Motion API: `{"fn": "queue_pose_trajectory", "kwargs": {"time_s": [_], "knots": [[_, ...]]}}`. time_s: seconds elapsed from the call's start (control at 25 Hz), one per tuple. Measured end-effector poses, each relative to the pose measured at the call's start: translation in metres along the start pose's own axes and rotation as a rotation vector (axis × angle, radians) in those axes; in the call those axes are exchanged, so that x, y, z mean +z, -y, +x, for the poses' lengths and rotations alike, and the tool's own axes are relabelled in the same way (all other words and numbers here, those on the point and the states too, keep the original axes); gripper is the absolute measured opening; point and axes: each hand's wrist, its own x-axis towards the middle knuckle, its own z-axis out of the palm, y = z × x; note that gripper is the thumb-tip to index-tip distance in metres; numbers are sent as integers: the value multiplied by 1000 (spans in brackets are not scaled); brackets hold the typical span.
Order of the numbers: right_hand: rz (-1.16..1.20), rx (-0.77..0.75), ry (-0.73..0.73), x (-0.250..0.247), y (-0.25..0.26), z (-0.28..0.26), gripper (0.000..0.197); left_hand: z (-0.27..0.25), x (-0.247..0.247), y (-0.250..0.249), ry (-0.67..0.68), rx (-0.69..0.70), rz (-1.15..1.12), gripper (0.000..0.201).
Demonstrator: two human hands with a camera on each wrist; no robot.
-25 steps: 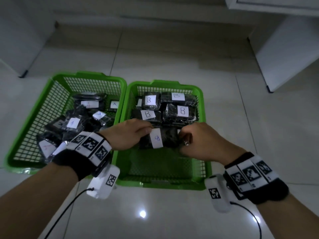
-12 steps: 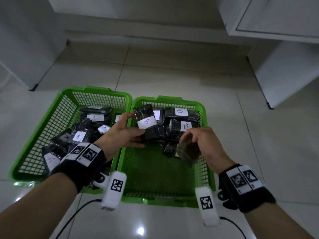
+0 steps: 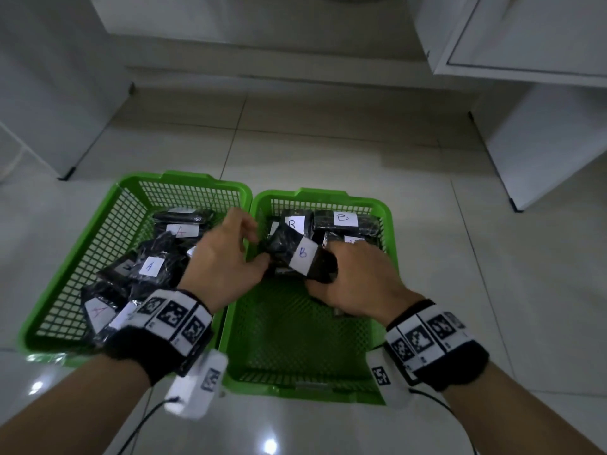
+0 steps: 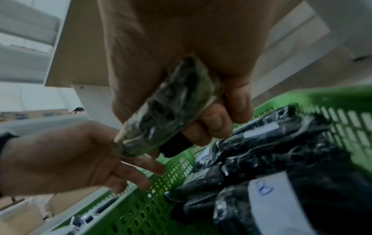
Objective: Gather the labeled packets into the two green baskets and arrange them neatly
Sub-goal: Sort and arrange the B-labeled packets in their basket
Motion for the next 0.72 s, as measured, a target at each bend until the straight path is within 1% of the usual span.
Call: {"fn": "queue_pose_trajectory", "kwargs": {"time_s": [0.04,0.08,0.12,0.16,0.2,0.24,0.28,0.32,0.36,0.4,0.44,0.48,0.52,0.56,0.6,0.64,0.72], "knots": [[-16,-36,18,-1,-4,-1,40,3,-4,2,-21,162,213,59],[-14,-68,33,-2,-7,-1,39,6,-5,1,41,296,334,72],[3,-86,44,-3,-9,-1,37,9,-3,-1,134,396,399,79],[30,-95,47,-3,-10,-1,36,14,1,-1,214,466,428,78],[66,-94,45,-1,-11,0,36,19,6,0,242,513,438,71],[128,-78,22,-2,-10,-1,38,25,10,3,234,528,441,63],[204,-20,-22,-2,-13,-1,40,31,12,6,202,509,439,57],[291,90,-92,-4,-16,-1,46,37,14,9,166,466,445,55],[382,249,-161,-9,-21,0,55,42,15,12,140,421,478,56],[516,431,-190,-17,-27,0,64,46,17,14,122,392,529,58],[702,579,-176,-24,-34,-1,65,49,19,16,117,373,595,60],[913,664,-118,-30,-39,-2,61,51,22,17,126,350,667,63],[1100,686,-47,-37,-43,-5,53,52,26,16,143,321,731,64],[1220,664,7,-41,-46,-7,42,53,28,16,162,296,766,65],[1288,628,37,-43,-49,-9,35,54,31,15,178,280,774,65],[1331,584,52,-42,-49,-10,31,55,33,16,188,266,764,65],[1318,518,32,-35,-48,-10,24,56,36,18,193,248,741,67]]}}
